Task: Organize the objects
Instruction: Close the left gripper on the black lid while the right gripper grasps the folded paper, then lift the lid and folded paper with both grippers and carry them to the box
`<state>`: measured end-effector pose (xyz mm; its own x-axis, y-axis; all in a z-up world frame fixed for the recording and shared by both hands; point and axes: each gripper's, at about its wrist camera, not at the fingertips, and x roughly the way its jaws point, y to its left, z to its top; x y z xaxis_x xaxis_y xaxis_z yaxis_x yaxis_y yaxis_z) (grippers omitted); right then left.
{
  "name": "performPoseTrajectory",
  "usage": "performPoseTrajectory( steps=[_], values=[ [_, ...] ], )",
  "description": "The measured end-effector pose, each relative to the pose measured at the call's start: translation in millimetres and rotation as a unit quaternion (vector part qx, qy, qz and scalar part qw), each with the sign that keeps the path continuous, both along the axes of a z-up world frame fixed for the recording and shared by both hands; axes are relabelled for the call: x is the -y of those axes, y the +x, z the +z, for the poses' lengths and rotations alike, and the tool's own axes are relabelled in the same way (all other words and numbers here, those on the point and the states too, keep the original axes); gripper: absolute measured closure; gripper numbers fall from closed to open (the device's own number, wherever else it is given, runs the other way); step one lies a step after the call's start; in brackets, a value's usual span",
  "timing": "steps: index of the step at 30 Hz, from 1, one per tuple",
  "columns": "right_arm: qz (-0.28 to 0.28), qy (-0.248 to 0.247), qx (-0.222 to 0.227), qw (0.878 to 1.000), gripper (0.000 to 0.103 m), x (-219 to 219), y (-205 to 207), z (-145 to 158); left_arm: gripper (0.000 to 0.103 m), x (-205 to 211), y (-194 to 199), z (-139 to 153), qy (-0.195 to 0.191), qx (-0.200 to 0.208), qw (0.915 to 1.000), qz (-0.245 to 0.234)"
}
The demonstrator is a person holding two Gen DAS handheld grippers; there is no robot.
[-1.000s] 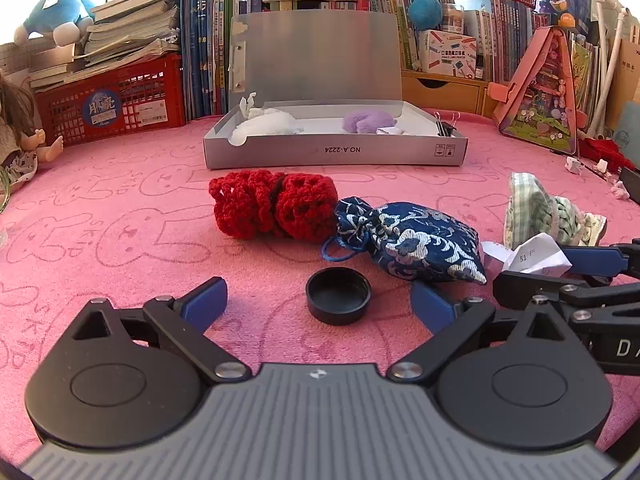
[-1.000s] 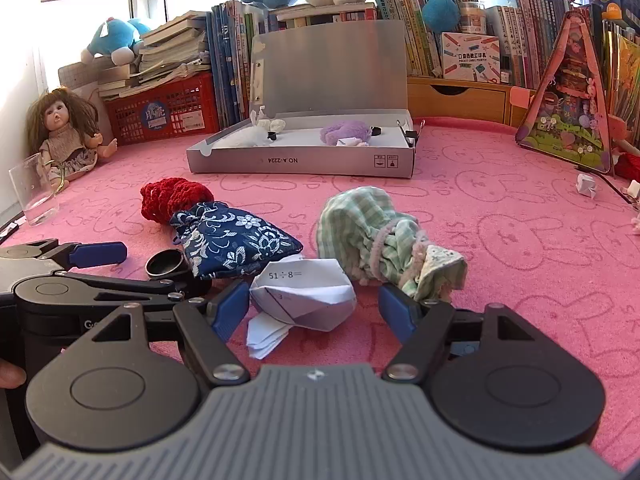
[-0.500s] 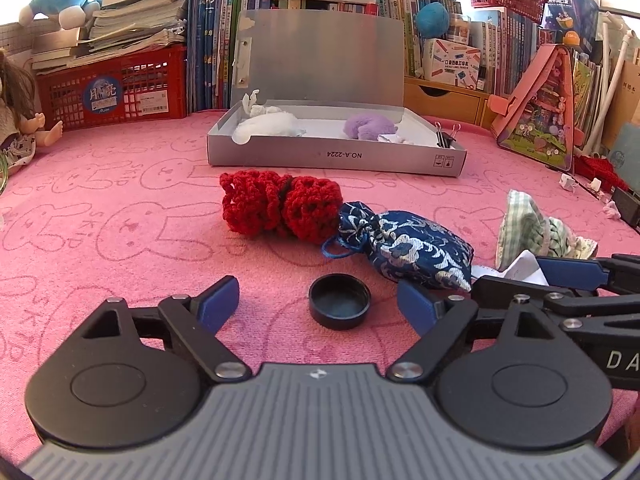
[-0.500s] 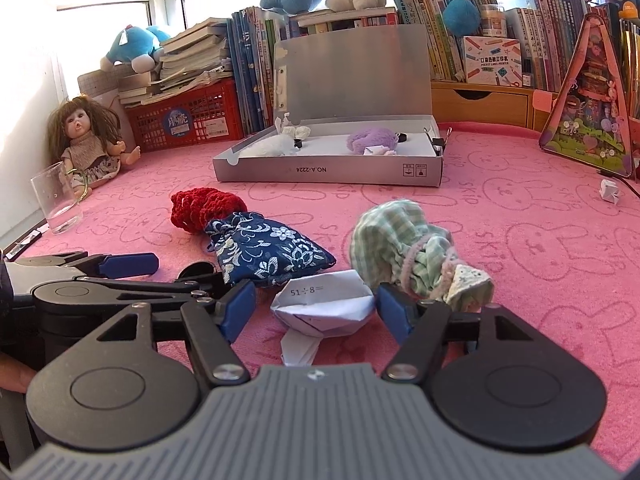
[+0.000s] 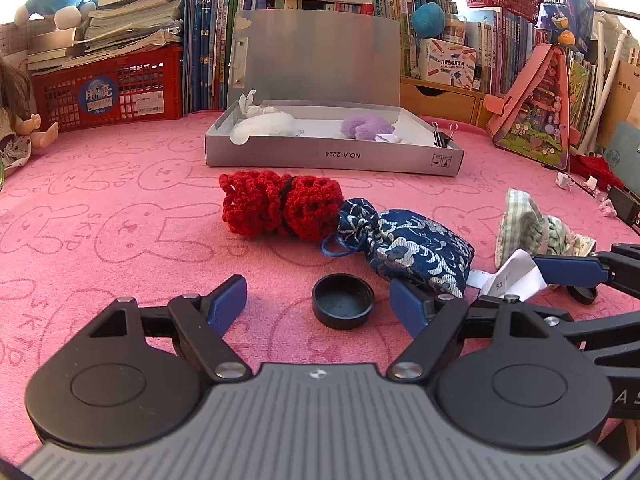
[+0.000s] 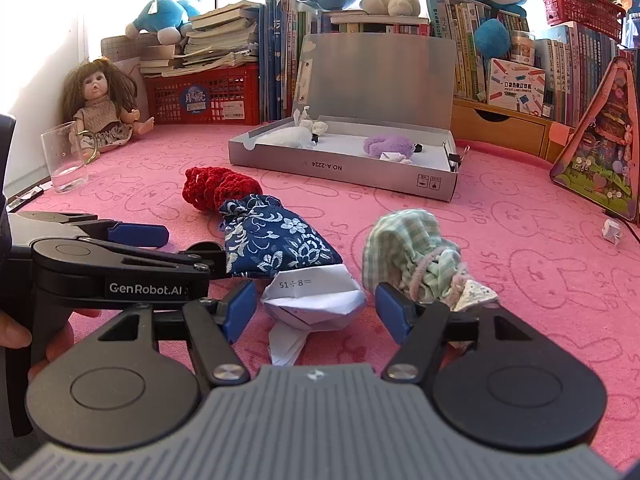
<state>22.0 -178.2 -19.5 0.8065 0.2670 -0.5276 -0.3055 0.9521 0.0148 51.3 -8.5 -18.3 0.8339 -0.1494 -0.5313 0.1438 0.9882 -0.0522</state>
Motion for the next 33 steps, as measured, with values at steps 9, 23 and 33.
performPoseTrajectory(
  steps=[9,23,33],
  values=[
    [0.010,-0.002,0.000,1.000,0.044,-5.0,-0.6,2.7,0.044,2.9,-4.6,2.1,-0.010,0.003,0.9997,-0.021],
    [0.025,0.038,-0.027,0.999,0.057,0.2,-2.3,6.9,0.066,4.8,-12.3,9.5,-0.039,-0.006,0.9988,-0.030],
    [0.027,0.038,-0.021,0.999,0.056,2.0,-5.3,13.7,0.066,4.3,-21.9,13.6,-0.033,-0.004,0.9986,-0.041]
  ],
)
